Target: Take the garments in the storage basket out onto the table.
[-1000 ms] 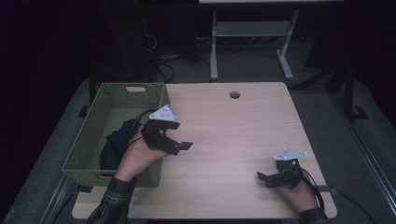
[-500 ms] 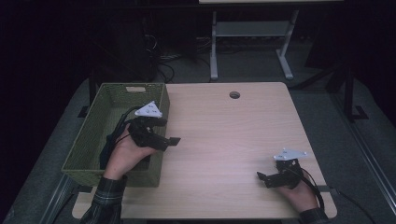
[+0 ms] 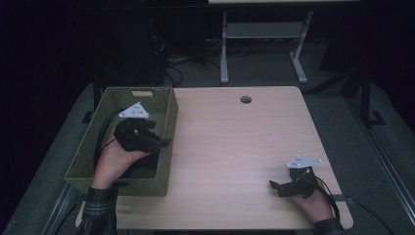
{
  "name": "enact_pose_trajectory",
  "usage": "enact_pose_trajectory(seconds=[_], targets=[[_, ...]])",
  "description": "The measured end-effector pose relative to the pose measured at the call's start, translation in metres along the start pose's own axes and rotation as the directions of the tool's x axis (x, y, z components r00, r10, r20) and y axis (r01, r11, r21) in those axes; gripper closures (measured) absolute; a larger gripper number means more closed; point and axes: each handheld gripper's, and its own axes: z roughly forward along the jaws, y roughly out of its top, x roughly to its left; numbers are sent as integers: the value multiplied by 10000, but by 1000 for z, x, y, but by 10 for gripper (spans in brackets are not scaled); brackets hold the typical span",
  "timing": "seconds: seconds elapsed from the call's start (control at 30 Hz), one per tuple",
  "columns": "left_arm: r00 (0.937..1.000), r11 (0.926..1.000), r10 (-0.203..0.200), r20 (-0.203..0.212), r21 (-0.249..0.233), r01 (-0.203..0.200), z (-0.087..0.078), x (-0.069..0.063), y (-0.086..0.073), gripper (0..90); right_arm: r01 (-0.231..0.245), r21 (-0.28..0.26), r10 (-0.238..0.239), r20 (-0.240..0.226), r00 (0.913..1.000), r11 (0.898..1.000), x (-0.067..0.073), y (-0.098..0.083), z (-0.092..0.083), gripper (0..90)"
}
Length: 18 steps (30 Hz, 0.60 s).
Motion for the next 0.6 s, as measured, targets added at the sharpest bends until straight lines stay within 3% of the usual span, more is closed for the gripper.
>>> enact_pose_trajectory(seconds=[0.37, 0.6], targets=[[9975, 9988, -443, -554, -240, 430, -23, 17, -11, 145, -1, -2, 1, -4, 10000, 10000, 0, 0, 0, 6], [9932, 9980, -632, -976, -70, 628, -31, 29, -20, 145, 3, -7, -3, -6, 10000, 10000, 0, 0, 0, 6]])
